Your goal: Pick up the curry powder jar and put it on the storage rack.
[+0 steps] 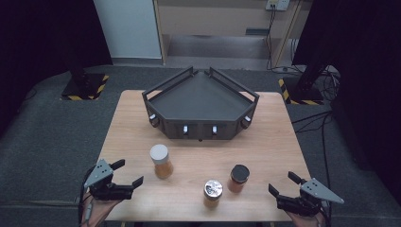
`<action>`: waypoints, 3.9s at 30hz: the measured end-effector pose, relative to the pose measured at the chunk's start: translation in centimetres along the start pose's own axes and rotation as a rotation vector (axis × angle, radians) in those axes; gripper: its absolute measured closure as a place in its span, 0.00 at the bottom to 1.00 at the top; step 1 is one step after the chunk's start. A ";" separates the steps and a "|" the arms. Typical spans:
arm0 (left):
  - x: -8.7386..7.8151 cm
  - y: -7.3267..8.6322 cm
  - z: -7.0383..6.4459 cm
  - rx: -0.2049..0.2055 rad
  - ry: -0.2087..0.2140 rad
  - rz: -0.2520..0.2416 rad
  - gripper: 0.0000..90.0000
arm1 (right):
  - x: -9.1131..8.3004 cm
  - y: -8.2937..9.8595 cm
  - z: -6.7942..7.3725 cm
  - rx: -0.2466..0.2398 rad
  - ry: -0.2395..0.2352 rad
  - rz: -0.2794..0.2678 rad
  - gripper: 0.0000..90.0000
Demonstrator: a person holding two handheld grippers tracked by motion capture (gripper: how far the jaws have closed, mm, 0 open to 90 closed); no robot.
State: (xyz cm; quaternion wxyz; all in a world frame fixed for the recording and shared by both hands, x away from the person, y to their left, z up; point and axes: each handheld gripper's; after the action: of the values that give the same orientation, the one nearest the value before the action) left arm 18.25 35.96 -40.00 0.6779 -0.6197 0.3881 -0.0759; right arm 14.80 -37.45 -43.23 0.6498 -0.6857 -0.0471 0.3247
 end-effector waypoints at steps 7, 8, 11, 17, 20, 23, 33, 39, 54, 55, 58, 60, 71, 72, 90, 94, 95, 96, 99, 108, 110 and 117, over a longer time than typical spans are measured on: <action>0.4 -1.0 0.4 0.000 0.016 0.016 0.04 | 0.0 0.0 0.0 0.001 0.000 0.001 0.11; 0.5 -1.2 0.4 0.002 0.019 0.018 0.04 | 0.0 0.0 0.0 0.001 -0.001 0.001 0.11; 0.6 -1.5 0.5 0.005 0.021 0.020 0.04 | 0.0 0.0 0.0 0.001 0.000 0.001 0.11; 1.3 -2.5 1.1 0.008 0.048 0.036 0.04 | 0.0 0.0 0.0 0.001 0.000 0.001 0.11; 1.6 -2.7 1.1 0.009 0.051 0.044 0.04 | 0.1 0.0 0.0 0.001 0.000 0.001 0.11; 2.0 -3.0 1.3 0.012 0.056 0.052 0.04 | 0.1 0.0 0.0 0.001 0.000 0.001 0.11; 3.2 -4.0 1.5 0.025 0.072 0.065 0.05 | 0.1 0.0 -0.1 0.002 0.000 0.001 0.11; 4.0 -4.7 1.5 0.040 0.083 0.077 0.05 | 0.1 0.0 -0.1 0.002 0.000 0.001 0.11; 6.7 -6.1 1.7 0.045 0.105 0.102 0.06 | 0.1 0.0 -0.1 0.003 -0.003 0.002 0.11; 7.0 -6.2 1.7 0.048 0.103 0.106 0.06 | 0.1 0.0 -0.1 0.004 -0.003 0.002 0.11; 7.5 -6.3 1.7 0.044 0.110 0.107 0.06 | 0.1 0.0 -0.2 0.004 -0.004 0.003 0.11; 7.9 -6.4 1.5 0.049 0.112 0.109 0.07 | 0.1 0.0 -0.2 0.004 -0.004 0.001 0.11; 9.6 -6.3 1.5 0.042 0.120 0.127 0.14 | 0.1 0.0 -0.2 0.005 -0.008 0.003 0.11; 9.7 -6.2 1.5 0.036 0.122 0.125 0.15 | 0.1 0.0 -0.2 0.004 -0.008 0.002 0.11; 9.7 -4.5 1.6 0.064 0.106 0.079 0.36 | 0.1 0.0 -0.2 0.005 -0.008 0.002 0.11; 9.7 -4.5 1.6 0.057 0.106 0.077 0.36 | 0.1 0.0 -0.2 0.005 -0.009 0.003 0.11; 9.7 -4.5 1.6 0.057 0.106 0.077 0.36 | 0.1 0.0 -0.2 0.005 -0.009 0.003 0.11; 9.7 -4.5 1.5 0.057 0.105 0.078 0.36 | 0.1 0.0 -0.2 0.005 -0.009 0.003 0.11; 9.7 -4.5 1.7 0.038 0.108 0.077 0.36 | 0.1 0.0 -0.2 0.006 -0.010 0.005 0.11; 9.5 -5.3 1.9 0.038 0.125 0.068 0.36 | 0.1 0.0 -0.2 0.007 -0.009 0.004 0.11; 9.4 -5.8 1.7 0.049 0.123 0.068 0.36 | 0.1 0.0 -0.2 0.008 -0.008 0.005 0.11; 9.3 -7.3 1.6 0.071 0.135 0.069 0.36 | 0.1 0.0 -0.2 0.009 -0.009 0.004 0.11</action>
State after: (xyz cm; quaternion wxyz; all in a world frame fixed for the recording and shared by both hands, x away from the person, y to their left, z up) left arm 28.43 30.18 -37.55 0.6740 -0.5751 0.4510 -0.1080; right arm 15.02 -37.59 -43.33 0.6519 -0.6814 -0.0471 0.3295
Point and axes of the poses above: each handheld gripper's, and its own axes: x roughly forward along the jaws, y roughly out of its underside, z roughly to its left, and after that the axes turned 3 degrees about z, right-handed
